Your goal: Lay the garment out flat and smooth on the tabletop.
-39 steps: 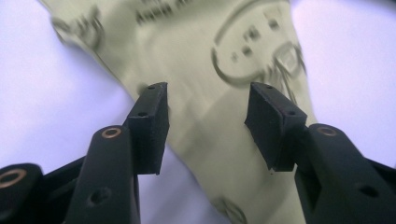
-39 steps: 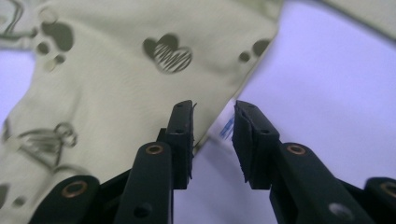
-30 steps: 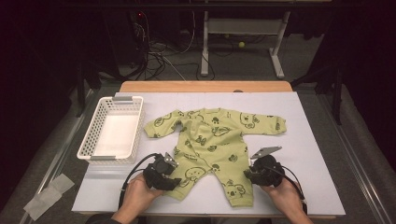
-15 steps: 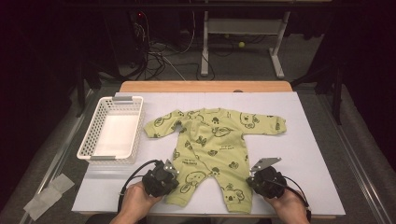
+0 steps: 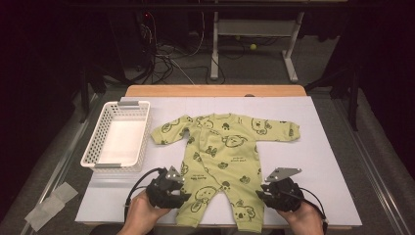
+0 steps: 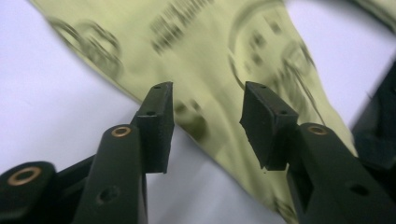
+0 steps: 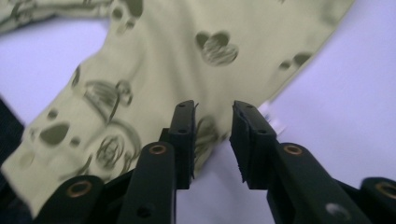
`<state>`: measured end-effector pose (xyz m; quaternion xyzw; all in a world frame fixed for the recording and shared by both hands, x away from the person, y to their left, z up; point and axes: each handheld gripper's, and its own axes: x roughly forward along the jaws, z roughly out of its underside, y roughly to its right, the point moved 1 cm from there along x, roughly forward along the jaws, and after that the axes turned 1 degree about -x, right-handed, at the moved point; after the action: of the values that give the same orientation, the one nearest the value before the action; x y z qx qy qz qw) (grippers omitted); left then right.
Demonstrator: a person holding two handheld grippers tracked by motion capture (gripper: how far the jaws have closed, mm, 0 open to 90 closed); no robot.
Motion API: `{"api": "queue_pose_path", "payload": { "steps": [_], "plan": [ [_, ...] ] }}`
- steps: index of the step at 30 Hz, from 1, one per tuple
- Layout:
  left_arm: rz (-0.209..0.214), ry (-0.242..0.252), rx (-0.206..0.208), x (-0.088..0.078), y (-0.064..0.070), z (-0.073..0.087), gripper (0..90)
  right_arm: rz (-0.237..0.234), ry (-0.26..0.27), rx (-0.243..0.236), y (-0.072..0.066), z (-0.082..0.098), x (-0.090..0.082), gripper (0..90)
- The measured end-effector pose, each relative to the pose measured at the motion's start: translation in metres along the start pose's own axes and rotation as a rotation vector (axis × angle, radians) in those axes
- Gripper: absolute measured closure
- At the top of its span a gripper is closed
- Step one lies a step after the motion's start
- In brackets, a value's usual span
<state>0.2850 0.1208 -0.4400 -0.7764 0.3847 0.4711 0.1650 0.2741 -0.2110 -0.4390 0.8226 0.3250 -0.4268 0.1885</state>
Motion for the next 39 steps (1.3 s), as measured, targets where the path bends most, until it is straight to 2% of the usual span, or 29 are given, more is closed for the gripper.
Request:
{"api": "queue_pose_path", "payload": {
  "steps": [2, 6, 8, 10, 13, 14, 16, 21, 23, 25, 28, 30, 31, 33, 35, 36, 38, 39],
  "plan": [
    [-0.013, -0.005, -0.008, 0.009, -0.008, -0.017, 49.9, 0.013, 0.001, 0.006, 0.007, -0.015, 0.008, 67.1],
    [-0.028, -0.054, 0.009, 0.029, -0.014, -0.031, 51.7, 0.023, -0.026, 0.018, 0.016, -0.03, 0.025, 66.5],
    [-0.021, -0.066, 0.037, 0.036, -0.015, -0.031, 59.1, 0.027, -0.055, 0.018, 0.02, -0.032, 0.034, 69.9],
    [-0.015, -0.059, 0.052, 0.036, -0.014, -0.031, 66.1, 0.011, -0.082, 0.02, 0.02, -0.031, 0.04, 75.1],
    [0.006, -0.07, 0.068, 0.035, -0.012, -0.027, 82.5, -0.015, -0.074, 0.012, 0.017, -0.027, 0.038, 87.3],
    [0.004, -0.074, 0.071, 0.034, -0.01, -0.026, 84.5, -0.017, -0.075, 0.005, 0.016, -0.025, 0.037, 89.9],
    [0.026, -0.08, 0.064, 0.033, -0.008, -0.024, 85.5, -0.014, -0.078, -0.008, 0.012, -0.021, 0.034, 90.0],
    [0.053, -0.078, 0.072, 0.03, -0.004, -0.021, 85.4, -0.05, -0.087, -0.013, 0.008, -0.015, 0.028, 90.0],
    [0.066, -0.057, 0.065, 0.028, -0.007, -0.023, 84.4, -0.054, -0.059, -0.006, 0.009, -0.017, 0.026, 81.0],
    [0.077, -0.052, 0.049, 0.027, -0.012, -0.027, 77.5, -0.061, -0.019, 0.007, 0.014, -0.023, 0.022, 76.9],
    [0.049, -0.031, 0.029, 0.022, -0.021, -0.037, 67.4, -0.043, 0.017, 0.004, 0.023, -0.033, 0.02, 68.9],
    [0.02, 0.001, 0.014, 0.017, -0.028, -0.047, 61.9, -0.053, 0.035, 0.032, 0.032, -0.039, 0.019, 65.4],
    [0.014, 0.015, 0.005, 0.014, -0.033, -0.053, 60.1, -0.043, 0.051, 0.04, 0.037, -0.042, 0.019, 64.4],
    [-0.017, 0.04, -0.006, 0.01, -0.043, -0.066, 58.1, -0.006, 0.071, 0.055, 0.046, -0.049, 0.017, 62.8],
    [-0.049, 0.063, -0.021, 0.006, -0.053, -0.08, 57.9, 0.006, 0.094, 0.088, 0.058, -0.056, 0.017, 63.9],
    [-0.052, 0.07, -0.033, 0.006, -0.058, -0.086, 57.9, 0.01, 0.094, 0.107, 0.063, -0.061, 0.018, 65.4],
    [-0.074, 0.075, -0.045, 0.008, -0.067, -0.1, 57.9, 0.043, 0.09, 0.115, 0.072, -0.071, 0.021, 67.4],
    [-0.074, 0.075, -0.045, 0.008, -0.067, -0.1, 57.9, 0.052, 0.09, 0.116, 0.076, -0.077, 0.024, 67.8]
  ]
}}
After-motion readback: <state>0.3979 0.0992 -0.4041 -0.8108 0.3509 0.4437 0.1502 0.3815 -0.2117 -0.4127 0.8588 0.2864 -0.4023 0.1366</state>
